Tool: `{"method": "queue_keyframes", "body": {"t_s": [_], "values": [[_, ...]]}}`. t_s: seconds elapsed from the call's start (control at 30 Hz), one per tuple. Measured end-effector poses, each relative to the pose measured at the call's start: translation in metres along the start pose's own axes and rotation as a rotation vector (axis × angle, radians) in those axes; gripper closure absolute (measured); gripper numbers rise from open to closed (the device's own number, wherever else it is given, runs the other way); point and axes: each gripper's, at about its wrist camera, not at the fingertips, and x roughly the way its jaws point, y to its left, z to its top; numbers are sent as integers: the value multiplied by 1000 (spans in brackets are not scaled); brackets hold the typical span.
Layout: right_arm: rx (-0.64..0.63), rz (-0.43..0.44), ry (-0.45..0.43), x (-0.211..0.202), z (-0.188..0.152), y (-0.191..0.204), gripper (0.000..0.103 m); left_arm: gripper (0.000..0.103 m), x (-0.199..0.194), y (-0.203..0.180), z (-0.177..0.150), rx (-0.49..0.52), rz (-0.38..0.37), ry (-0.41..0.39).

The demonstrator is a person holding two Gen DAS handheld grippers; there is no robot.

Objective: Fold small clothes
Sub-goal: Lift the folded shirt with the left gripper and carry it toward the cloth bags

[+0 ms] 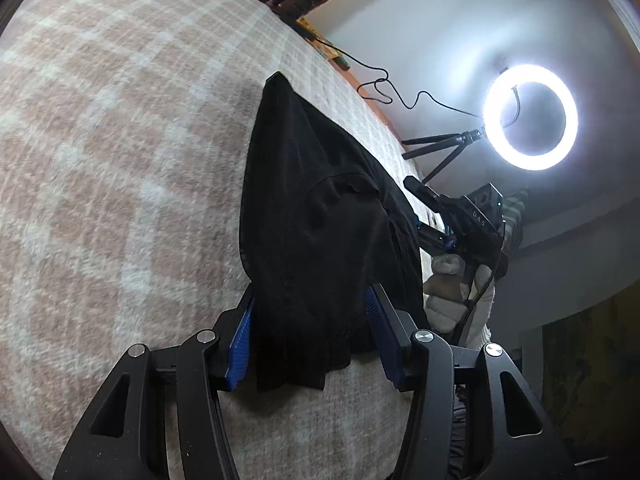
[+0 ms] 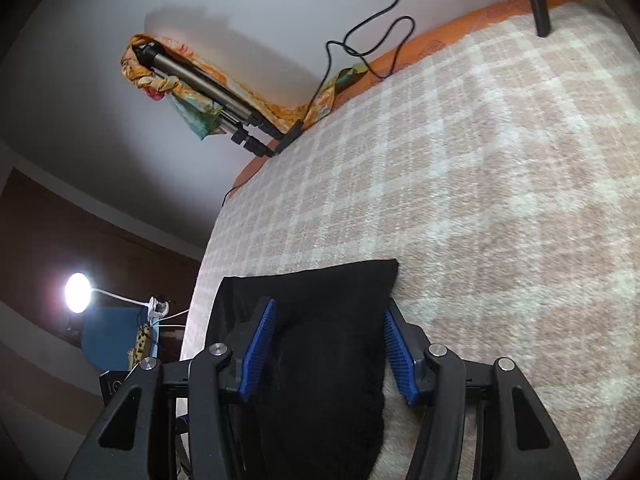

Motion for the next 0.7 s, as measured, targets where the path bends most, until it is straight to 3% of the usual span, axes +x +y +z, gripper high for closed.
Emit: {"method": "queue_keyframes", "body": {"t_s": [0.07, 0.17, 0.23, 0.3, 0.4, 0.5, 0.7], "values": [[-5, 2, 0, 3, 0, 2, 47, 54, 2, -4, 1, 13, 3, 4], [4, 11, 14, 7, -1, 1, 58, 56, 2, -8, 0, 28, 18, -4], [6, 15, 18, 9, -3, 1, 64, 62, 4, -10, 0, 29, 32, -2], [-4, -6, 20, 11, -3, 4, 69, 76, 6, -13, 1, 51, 59, -1], [-4, -37, 21, 13, -5, 4, 81, 90, 8, -22, -2, 147, 142, -2], [-17, -59, 19, 14, -6, 8, 91, 91, 9, -37, -9, 284, 244, -9], [-87, -112, 10, 15, -7, 24, 98, 93, 11, -48, -18, 394, 318, -23]]}}
